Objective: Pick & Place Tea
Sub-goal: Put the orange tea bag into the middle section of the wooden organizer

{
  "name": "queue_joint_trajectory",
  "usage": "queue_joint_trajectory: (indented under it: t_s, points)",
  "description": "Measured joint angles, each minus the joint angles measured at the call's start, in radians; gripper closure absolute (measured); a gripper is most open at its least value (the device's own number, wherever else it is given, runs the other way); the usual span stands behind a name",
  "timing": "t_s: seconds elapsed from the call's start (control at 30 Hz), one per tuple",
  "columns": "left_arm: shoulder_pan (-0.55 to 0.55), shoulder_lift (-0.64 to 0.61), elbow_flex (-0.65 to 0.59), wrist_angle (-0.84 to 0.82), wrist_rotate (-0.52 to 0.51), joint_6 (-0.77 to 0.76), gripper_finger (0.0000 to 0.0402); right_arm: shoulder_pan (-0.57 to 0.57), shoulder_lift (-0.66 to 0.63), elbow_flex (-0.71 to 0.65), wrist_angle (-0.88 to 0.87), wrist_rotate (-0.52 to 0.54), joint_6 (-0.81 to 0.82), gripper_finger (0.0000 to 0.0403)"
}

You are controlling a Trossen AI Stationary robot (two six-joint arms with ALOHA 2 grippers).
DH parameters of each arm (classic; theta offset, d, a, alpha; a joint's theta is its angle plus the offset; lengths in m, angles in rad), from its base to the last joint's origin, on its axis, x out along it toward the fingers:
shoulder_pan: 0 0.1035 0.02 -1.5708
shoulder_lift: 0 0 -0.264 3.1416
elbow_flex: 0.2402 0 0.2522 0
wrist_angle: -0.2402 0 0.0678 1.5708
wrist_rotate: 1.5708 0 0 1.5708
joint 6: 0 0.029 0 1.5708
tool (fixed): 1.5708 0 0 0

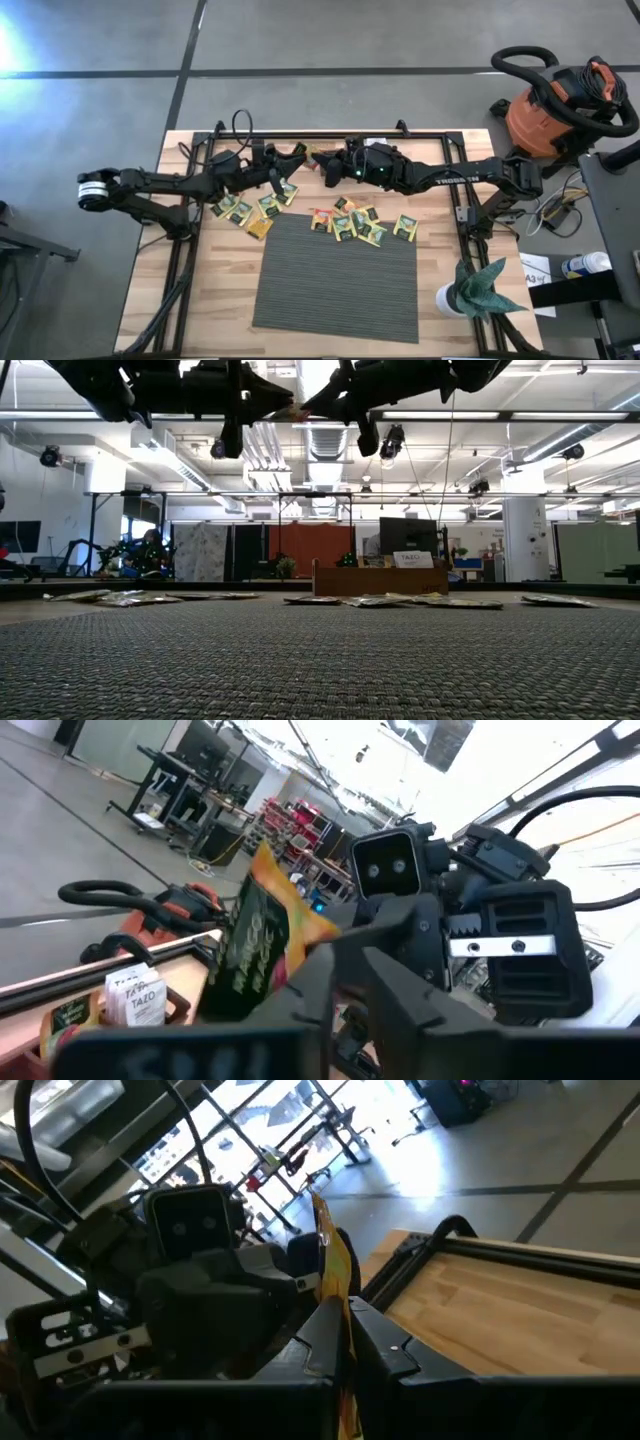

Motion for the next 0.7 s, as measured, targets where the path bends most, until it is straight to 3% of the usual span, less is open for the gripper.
queue_joint_trajectory:
  t_s: [0.1, 0.27, 0.47, 0.7]
  points:
    - [0.0, 0.0, 0.002, -0.001, 0.004, 0.007, 0.0394, 0.0, -0.001, 0.0, -0.014, 0.0, -0.003, 0.0381]
    - [0.0, -0.003, -0.009, -0.01, 0.006, 0.007, 0.0399, 0.0, -0.003, 0.0, -0.018, 0.016, -0.008, 0.0362]
    - [0.0, -0.056, -0.019, -0.018, 0.006, -0.001, 0.04, -0.005, -0.007, 0.0, -0.016, 0.065, -0.022, 0.039]
    - [0.0, -0.181, -0.022, -0.286, -0.002, 0.005, 0.0399, -0.012, -0.009, 0.0, -0.016, 0.081, -0.007, 0.0394]
